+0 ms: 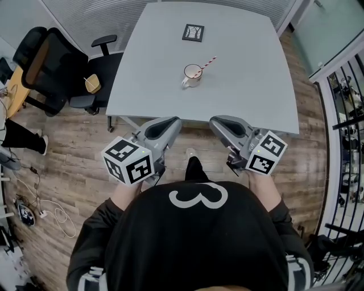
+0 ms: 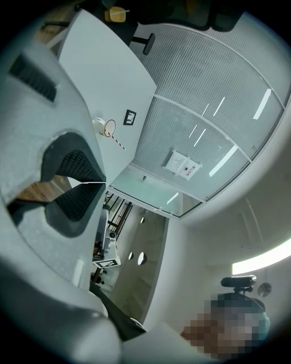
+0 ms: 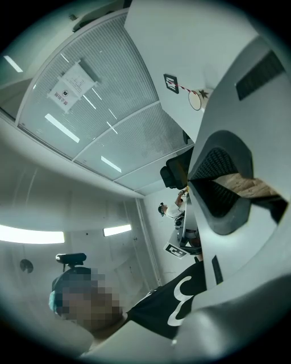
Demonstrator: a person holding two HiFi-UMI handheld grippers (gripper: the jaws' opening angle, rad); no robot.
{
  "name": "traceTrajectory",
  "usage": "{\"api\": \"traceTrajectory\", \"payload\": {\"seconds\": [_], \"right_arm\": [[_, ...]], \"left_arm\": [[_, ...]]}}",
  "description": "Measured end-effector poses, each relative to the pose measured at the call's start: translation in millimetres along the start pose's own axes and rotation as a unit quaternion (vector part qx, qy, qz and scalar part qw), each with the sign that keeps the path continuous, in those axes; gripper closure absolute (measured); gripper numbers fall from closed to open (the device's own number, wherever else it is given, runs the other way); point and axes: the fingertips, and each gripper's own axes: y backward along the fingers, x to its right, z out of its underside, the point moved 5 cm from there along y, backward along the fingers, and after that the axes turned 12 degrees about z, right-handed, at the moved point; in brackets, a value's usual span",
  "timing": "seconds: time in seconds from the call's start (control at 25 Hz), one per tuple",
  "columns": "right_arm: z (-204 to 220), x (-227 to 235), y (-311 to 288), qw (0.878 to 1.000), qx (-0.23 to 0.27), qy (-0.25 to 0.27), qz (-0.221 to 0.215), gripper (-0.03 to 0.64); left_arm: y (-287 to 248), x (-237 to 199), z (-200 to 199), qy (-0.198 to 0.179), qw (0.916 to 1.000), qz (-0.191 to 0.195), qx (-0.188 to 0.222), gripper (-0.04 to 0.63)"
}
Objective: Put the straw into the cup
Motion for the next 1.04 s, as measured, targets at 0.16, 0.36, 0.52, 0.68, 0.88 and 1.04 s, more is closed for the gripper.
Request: {"api": "traceTrajectory", "payload": {"seconds": [0.16, 0.36, 0.52, 0.68, 0.88, 1.04], "right_arm": [[11, -9, 1, 1.000, -0.002, -0.014, 0.003, 0.603], [16, -14, 2, 1.000, -0.005, -0.015, 0.007, 0.603], [14, -14, 3, 1.000, -0.004, -0.012, 0.010, 0.603], [14, -15, 3, 1.000, -0.005, -0.011, 0.013, 0.603], [12, -15, 2, 1.000, -0.005, -0.009, 0.017, 0.603], [14, -14, 1, 1.000, -0.005, -0.010, 0.020, 0.603]], "left_arm": [[7, 3, 7, 0.003, 1.0000, 0.005, -0.005, 0.575], [10, 6, 9, 0.001, 0.9999, 0.010, -0.008, 0.575], [9, 7, 8, 0.000, 0.9999, 0.013, -0.006, 0.575], [10, 6, 8, 0.001, 0.9999, 0.015, -0.004, 0.575], [10, 5, 6, 0.003, 0.9999, 0.017, -0.003, 0.575], [11, 4, 7, 0.005, 0.9998, 0.017, -0.002, 0.575]]}}
